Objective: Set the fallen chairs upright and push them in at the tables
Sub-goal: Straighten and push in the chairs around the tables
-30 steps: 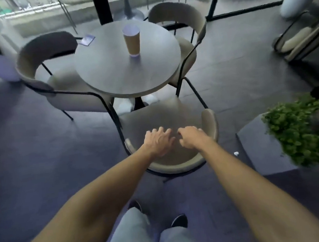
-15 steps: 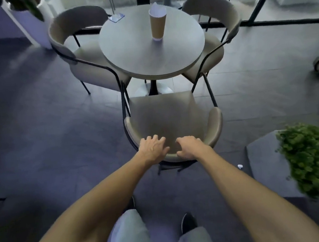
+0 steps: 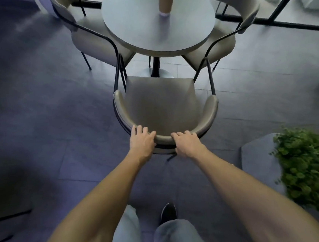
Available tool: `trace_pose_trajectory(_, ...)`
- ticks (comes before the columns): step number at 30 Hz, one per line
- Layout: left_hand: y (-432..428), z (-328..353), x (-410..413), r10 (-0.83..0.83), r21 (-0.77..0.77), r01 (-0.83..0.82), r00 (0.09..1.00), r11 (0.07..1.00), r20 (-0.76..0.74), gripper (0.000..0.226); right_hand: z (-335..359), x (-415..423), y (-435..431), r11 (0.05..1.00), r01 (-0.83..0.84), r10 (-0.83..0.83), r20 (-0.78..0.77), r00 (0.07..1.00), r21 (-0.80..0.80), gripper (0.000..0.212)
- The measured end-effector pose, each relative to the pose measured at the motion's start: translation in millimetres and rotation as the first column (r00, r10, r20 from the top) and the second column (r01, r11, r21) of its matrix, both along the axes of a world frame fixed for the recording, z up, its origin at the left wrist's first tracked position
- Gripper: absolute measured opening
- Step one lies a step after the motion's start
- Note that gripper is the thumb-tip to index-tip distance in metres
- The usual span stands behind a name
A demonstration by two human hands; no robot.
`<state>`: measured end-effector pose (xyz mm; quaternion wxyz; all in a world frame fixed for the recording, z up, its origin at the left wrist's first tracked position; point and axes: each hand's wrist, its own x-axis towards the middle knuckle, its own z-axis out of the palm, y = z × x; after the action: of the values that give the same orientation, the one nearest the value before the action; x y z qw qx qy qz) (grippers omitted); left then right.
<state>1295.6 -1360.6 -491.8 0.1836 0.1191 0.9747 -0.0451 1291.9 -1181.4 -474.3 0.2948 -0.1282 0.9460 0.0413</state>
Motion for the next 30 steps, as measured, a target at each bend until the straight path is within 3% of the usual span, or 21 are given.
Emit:
trace_pose_trajectory(9, -13, -17, -8, -0.119, -0.054, 0.114, 0.987, 0.992, -0.107, 0.041, -29, -8, -1, 1.0, 0.013, -0.011, -0.114, 0.993, 0.019, 0.035)
trace_pose_trajectory(30, -5, -21, -4, -0.055, 0.003, 0.056, 0.991, 0.998, -0.118, 0.03, -31, -16, 4, 0.999, -0.034, 0.036, -0.118, 0.992, 0.022, 0.035)
